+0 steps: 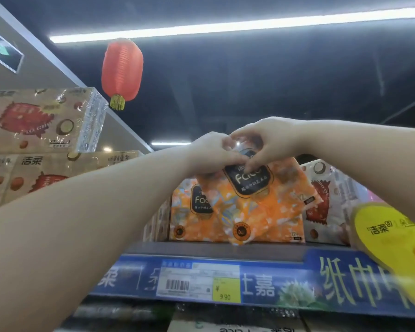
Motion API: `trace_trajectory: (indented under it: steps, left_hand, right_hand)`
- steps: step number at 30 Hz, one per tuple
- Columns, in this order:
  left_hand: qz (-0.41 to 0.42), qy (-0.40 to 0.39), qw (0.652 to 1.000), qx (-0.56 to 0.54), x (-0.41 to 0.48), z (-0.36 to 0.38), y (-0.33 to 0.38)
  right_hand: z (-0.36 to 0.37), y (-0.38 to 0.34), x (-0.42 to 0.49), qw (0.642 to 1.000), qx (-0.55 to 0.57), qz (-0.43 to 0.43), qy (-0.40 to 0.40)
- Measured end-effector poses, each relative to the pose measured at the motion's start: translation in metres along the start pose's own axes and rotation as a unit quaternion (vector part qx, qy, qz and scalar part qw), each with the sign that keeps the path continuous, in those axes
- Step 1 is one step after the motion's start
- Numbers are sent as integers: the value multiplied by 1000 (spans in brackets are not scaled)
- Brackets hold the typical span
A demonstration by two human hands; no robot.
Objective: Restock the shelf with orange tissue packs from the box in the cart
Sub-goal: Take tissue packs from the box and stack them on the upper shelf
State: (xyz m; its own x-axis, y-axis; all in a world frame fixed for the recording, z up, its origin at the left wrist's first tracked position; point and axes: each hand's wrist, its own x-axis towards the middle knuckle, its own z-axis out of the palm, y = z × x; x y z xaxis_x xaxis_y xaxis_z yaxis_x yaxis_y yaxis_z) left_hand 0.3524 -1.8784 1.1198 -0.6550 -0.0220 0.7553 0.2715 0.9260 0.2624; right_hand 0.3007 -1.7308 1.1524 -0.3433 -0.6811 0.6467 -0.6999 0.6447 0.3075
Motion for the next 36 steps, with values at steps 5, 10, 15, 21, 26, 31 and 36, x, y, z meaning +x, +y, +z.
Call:
trace_trajectory:
  steps: [5,10,15,21,26,31,36]
  left_hand:
    - [-6,73,994,76,-5,-32,-25]
    - [-35,101,977,182,-15,-49,-47]
    - [-15,86,979,183,-5,-33,-41]
    - [-39,-14,965,260,12,-1,-55]
    - [-41,-60,962,262,32,20,-60]
    - [-58,-95,964,240,46,34,-72]
    - [-69,-110,960,248,50,39,-83]
  right_hand:
    - [9,9,6,991,16,59,-116]
    - [26,15,18,983,57,61,-163]
    - [18,26,12,941,115,115,-298]
    - [23,31,18,954,33,104,-280]
    - [30,45,27,964,9,134,-228]
    - [41,49,39,947,-131,129,-263]
    - [63,54,51,940,-192,126,-252]
